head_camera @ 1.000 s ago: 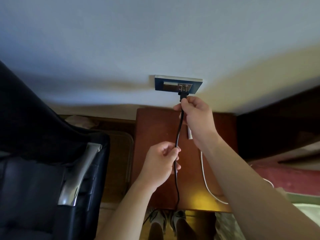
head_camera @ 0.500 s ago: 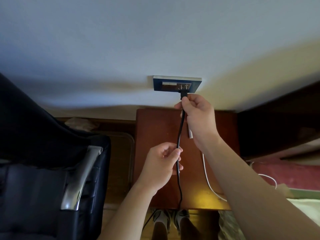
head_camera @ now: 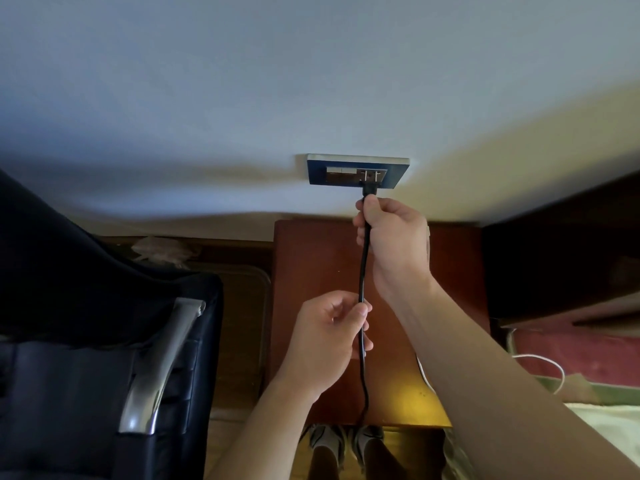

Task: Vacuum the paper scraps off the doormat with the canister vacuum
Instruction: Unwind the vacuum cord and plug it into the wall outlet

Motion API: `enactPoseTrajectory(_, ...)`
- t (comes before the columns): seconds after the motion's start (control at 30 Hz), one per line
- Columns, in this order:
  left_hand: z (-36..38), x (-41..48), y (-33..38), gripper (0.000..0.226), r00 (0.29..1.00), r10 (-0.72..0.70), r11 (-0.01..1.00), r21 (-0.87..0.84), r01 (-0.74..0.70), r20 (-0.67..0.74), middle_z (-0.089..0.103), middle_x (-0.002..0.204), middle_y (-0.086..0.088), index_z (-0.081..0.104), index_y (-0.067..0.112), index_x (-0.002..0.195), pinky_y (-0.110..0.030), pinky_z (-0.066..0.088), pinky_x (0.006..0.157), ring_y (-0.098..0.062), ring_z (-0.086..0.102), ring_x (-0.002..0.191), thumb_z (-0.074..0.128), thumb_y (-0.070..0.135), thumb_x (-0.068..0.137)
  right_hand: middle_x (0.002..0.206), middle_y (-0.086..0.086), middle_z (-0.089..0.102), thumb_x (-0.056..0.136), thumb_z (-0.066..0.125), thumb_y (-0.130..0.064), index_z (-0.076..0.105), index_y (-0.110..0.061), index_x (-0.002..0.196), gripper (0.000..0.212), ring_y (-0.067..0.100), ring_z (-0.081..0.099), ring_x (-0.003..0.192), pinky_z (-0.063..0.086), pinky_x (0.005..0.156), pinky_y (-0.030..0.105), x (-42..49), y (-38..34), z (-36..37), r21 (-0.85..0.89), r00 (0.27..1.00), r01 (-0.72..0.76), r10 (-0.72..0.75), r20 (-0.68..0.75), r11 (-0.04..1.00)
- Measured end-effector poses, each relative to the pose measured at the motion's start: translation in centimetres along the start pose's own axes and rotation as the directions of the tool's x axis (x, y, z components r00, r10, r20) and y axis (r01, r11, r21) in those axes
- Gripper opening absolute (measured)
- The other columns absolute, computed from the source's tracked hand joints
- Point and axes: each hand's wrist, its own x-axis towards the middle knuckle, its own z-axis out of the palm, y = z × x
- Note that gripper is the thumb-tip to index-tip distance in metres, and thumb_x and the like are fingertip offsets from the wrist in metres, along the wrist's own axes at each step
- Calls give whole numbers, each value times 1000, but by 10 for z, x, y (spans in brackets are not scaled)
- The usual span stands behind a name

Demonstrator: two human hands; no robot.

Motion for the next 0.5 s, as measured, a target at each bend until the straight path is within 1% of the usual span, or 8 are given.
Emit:
enactPoseTrajectory(0.13, -2, 1, 1, 16, 1000, 14, 1000, 10, -14, -4, 64, 73, 0, 71, 13, 93, -28, 59, 58, -15, 68, 61, 57, 13, 101, 58, -3, 63, 101, 58, -15, 71, -10, 81, 24, 11, 53, 56, 46, 58, 25, 0, -4, 1, 53, 1000, -14, 15, -22, 998)
enactPoseTrajectory(0.2, -3, 4, 4, 16, 1000, 24, 999, -21, -24, -16, 63, 70, 2, 71, 12, 92, -30, 59, 58, -16, 67, 59, 58, 13, 101, 58, -2, 63, 100, 58, -15, 71, -7, 83, 23, 10, 52, 54, 45, 56, 25, 4, -9, 5, 81, 999, -25, 28, -36, 996)
enactPoseTrajectory(0.27, -5, 9, 8, 17, 999, 49, 999, 1, -49, -10, 63, 68, 3, 71, 14, 91, -33, 58, 57, -16, 66, 57, 58, 12, 101, 58, -2, 63, 100, 58, -15, 70, -5, 86, 21, 10, 52, 52, 44, 53, 24, 8, -14, 6, 98, 998, -37, 42, -47, 994)
enactPoseTrajectory(0.33, -3, 11, 11, 17, 999, 42, 999, 12, -42, 2, 62, 68, 2, 72, 13, 91, -31, 58, 56, -16, 66, 56, 58, 11, 101, 57, -2, 64, 100, 57, -14, 69, -5, 86, 21, 10, 51, 51, 43, 51, 23, 10, -17, 6, 79, 998, -41, 44, -33, 996)
enactPoseTrajectory(0.5, 1, 7, 11, 17, 1000, 5, 999, -36, -5, 9, 63, 69, 1, 72, 10, 92, -29, 58, 55, -17, 66, 57, 58, 12, 101, 58, 0, 66, 100, 56, -12, 68, -6, 82, 22, 11, 51, 51, 43, 52, 23, 12, -18, 4, 43, 999, -51, 52, -17, 998)
